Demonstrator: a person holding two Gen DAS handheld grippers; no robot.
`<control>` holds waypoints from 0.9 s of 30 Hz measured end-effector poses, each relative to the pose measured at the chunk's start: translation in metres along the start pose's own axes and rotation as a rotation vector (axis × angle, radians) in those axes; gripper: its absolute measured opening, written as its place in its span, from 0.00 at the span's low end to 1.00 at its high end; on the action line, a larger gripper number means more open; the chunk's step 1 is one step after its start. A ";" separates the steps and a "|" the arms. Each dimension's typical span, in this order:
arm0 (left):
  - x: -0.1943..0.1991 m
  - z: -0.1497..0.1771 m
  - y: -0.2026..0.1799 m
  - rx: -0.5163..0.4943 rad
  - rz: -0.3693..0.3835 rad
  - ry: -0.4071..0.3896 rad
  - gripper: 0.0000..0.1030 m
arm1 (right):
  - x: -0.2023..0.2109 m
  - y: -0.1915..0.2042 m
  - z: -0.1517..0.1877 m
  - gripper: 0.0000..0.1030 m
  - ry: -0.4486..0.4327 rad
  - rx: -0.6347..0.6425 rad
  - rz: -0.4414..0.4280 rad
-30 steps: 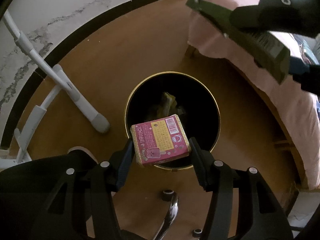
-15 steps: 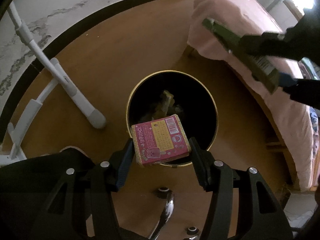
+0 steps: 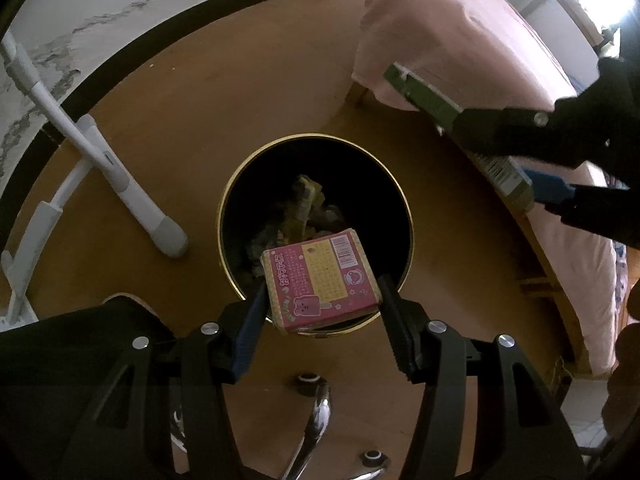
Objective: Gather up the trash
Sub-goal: 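Carry the pink-yellow box and cigarette pack over the bin, then open both tools to drop the box and pack into the bin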
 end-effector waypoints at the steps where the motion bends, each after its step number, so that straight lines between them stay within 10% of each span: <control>1: 0.000 -0.001 -0.001 -0.002 0.001 0.000 0.53 | -0.001 -0.001 0.001 0.53 0.001 -0.002 0.003; 21: -0.004 -0.003 -0.009 -0.035 0.007 0.009 0.53 | -0.004 -0.005 0.005 0.54 0.000 -0.004 0.005; 24: -0.006 -0.004 -0.008 -0.009 -0.018 -0.003 0.90 | 0.004 -0.008 -0.003 0.80 -0.034 -0.019 0.003; 27: 0.001 -0.011 -0.011 -0.028 -0.049 -0.067 0.91 | 0.021 -0.011 -0.014 0.87 -0.106 -0.002 0.031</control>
Point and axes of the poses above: each gripper's, at about its wrist camera, not at the fingertips, and x roughly against the way its jaws point, y to its left, z to its underside, the point moved 9 cm from there along -x, roughly the way its jaws point, and after that the axes turned 12 degrees about -x, right-handed, at the moved point
